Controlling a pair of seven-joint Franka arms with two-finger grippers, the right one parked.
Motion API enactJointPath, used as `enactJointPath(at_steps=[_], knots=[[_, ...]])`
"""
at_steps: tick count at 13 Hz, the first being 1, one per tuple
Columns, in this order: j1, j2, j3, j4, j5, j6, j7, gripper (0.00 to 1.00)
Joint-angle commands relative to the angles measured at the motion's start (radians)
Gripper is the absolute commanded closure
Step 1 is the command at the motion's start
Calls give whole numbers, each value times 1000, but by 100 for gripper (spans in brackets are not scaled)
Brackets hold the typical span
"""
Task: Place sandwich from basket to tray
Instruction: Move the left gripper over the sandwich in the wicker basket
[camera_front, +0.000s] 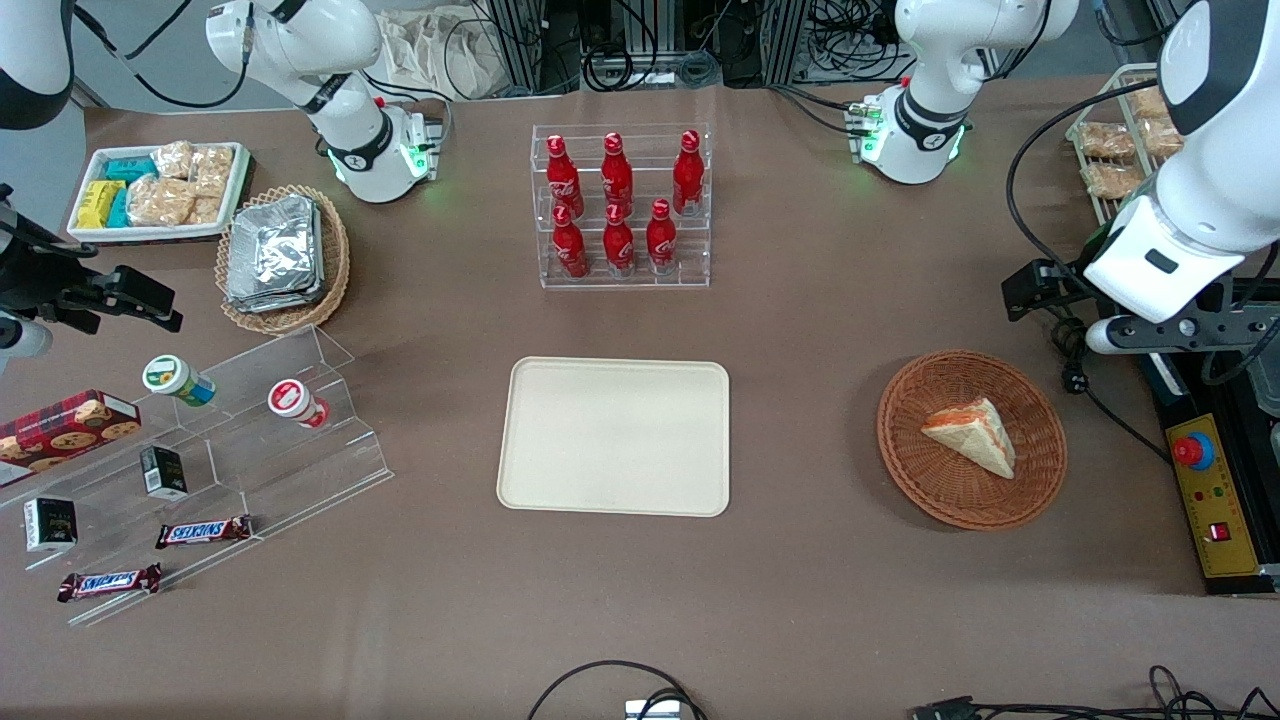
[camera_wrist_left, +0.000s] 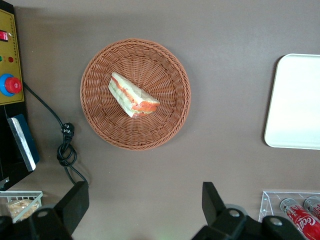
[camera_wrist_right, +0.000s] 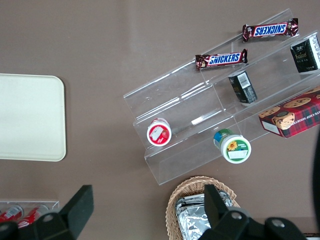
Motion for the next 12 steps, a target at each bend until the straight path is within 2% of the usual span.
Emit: enactJointPath(at_steps=[1,4,7,9,12], knots=[[-3,13,1,6,-5,26,16,0],[-1,6,2,8,-43,26,12,0],[8,-20,8,3,-45,13,-22,0],[8,-11,8,2,-28,29,-141,0],[37,-9,13,-35,-30,37,-155,0]])
